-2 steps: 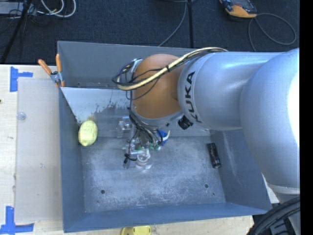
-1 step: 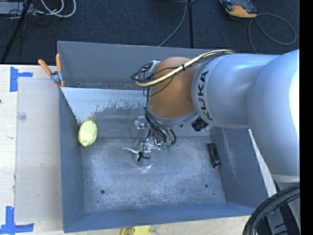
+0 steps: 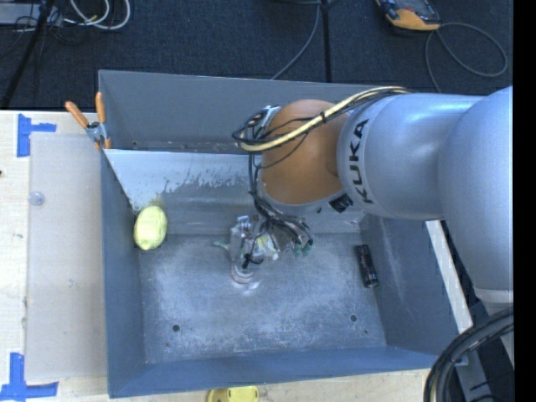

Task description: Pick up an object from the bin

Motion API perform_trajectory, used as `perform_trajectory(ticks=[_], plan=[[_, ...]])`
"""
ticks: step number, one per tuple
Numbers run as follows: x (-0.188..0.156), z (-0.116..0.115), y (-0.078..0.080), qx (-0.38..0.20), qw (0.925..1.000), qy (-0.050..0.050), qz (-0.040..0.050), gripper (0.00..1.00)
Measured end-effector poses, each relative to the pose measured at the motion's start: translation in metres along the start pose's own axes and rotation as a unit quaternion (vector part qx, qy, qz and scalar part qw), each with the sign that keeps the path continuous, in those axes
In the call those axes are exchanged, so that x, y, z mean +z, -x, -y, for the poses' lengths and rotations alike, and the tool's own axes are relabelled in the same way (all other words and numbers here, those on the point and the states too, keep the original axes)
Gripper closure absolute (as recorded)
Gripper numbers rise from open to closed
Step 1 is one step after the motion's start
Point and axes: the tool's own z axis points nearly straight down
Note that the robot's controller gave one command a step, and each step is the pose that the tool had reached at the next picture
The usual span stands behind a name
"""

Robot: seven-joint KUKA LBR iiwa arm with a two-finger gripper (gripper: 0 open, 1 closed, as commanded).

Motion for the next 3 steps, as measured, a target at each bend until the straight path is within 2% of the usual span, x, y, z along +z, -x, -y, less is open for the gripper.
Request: perform_trajectory(ticks=[1,2,3], plan=[[0.000,0.001,0.000,0.002,1.0000,0.000,-0.0002,0.00],[0.000,0.001,0.000,0.002,1.0000,0.000,-0.0003,0.00],[0.008,0.015,0.000,0.050,0.9987,0.001,0.0001,0.00]])
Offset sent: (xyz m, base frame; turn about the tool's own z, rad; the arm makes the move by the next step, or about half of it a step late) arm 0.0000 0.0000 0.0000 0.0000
